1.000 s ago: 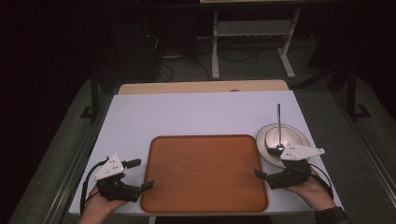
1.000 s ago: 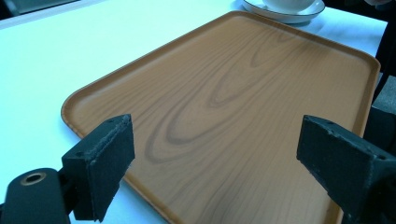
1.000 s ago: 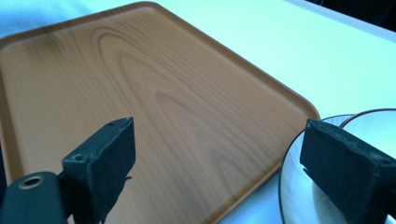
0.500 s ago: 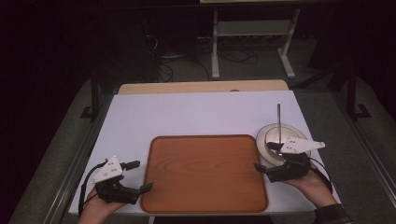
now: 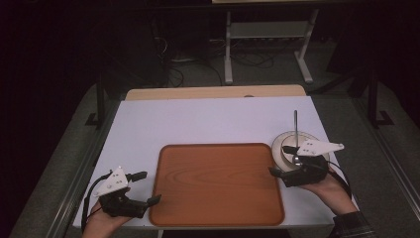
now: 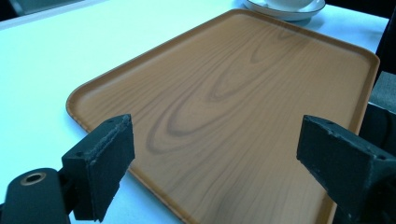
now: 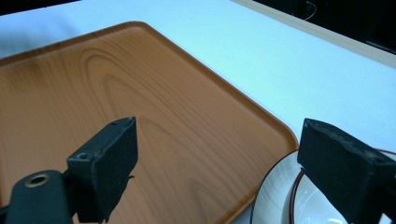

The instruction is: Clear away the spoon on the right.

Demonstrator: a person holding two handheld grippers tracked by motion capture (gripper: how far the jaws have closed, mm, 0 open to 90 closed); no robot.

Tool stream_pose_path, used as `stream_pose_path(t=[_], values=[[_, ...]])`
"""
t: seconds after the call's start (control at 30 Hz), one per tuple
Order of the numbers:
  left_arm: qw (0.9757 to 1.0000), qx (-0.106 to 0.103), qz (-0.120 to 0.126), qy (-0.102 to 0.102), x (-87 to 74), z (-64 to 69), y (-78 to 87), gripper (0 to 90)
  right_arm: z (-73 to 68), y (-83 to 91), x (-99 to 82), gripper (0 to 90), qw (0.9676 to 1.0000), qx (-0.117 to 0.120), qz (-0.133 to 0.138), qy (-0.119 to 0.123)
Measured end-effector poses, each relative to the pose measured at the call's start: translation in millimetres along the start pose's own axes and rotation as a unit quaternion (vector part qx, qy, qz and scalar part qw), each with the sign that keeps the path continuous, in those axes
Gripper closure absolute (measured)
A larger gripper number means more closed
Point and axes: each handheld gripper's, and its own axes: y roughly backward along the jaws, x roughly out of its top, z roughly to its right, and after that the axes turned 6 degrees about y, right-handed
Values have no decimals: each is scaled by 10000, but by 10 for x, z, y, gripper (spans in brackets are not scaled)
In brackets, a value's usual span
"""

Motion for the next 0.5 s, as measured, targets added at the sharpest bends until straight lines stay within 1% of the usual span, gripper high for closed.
stream_pose_path(t=[0.1,0.13,0.2,0.5], values=[[10000,8,-45,-15,-8,-4,-1,109,33,-10,15,115,10000,16,13,-24],[10000,8,-32,-13,-7,-5,0,109,42,-14,21,115,10000,20,22,-51],[10000,4,1,-6,1,-6,4,109,63,-21,35,115,10000,8,-1,-30],[10000,7,-11,-7,-1,-2,3,109,164,-47,128,116,10000,-52,42,-56]])
